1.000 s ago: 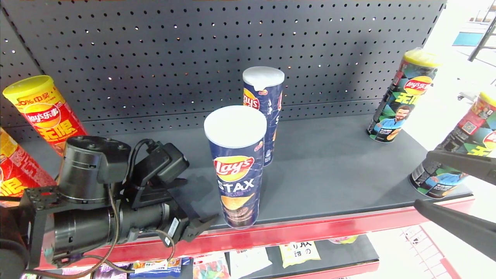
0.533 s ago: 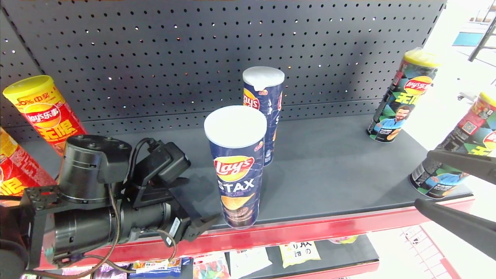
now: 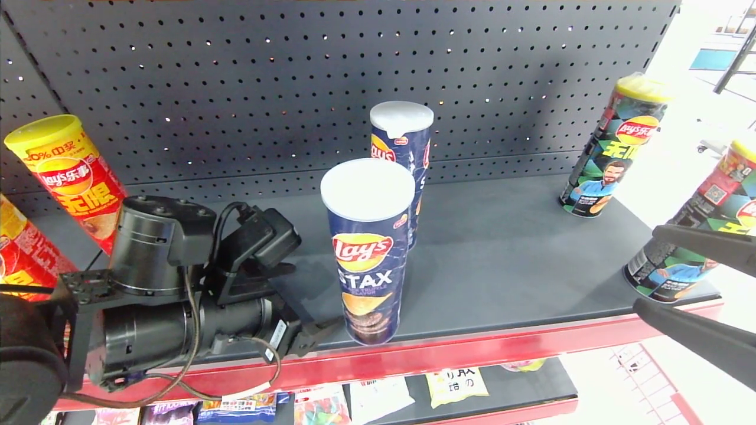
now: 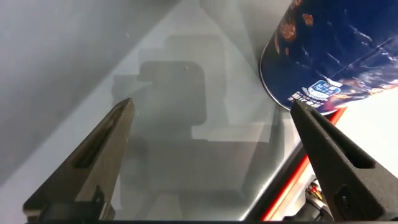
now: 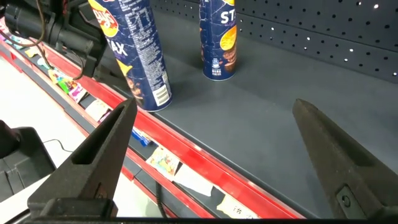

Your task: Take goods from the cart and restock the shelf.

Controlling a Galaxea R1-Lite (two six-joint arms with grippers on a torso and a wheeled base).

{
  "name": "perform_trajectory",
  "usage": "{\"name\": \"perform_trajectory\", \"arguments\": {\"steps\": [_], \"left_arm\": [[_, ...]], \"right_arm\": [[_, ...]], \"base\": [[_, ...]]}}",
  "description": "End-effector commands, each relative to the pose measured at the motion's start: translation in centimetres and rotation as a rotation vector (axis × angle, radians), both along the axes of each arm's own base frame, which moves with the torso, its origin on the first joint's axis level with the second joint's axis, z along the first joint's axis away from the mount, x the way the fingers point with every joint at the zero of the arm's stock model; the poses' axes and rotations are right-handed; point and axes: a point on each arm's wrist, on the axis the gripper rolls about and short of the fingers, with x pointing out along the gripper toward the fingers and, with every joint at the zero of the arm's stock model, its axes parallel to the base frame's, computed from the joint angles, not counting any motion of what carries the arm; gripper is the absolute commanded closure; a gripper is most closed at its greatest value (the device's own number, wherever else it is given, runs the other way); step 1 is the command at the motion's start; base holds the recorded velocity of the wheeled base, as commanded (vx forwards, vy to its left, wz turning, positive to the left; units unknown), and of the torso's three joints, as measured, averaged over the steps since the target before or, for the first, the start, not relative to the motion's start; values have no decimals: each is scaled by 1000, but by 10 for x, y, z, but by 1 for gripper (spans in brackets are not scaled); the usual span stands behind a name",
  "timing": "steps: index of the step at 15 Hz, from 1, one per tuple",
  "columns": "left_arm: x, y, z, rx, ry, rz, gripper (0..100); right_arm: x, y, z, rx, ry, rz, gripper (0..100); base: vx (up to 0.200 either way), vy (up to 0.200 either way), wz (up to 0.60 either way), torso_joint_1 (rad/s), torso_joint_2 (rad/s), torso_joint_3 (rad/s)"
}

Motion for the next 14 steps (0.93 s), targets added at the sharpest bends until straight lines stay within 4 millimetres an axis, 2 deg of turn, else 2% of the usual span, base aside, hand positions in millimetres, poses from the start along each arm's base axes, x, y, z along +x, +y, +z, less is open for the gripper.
{"name": "perform_trajectory", "arguments": {"steps": [1,14], "left_arm": [[3,-4,-1,3,4,-6,0],[6,-18,0,-2,0,-41,0]], "right_arm": [[0,0,0,-1,1,1,0],[1,0,-1,-2,3,-5,0]], "base": [[0,0,0,0,0,0],[0,0,0,0,0,0]]}}
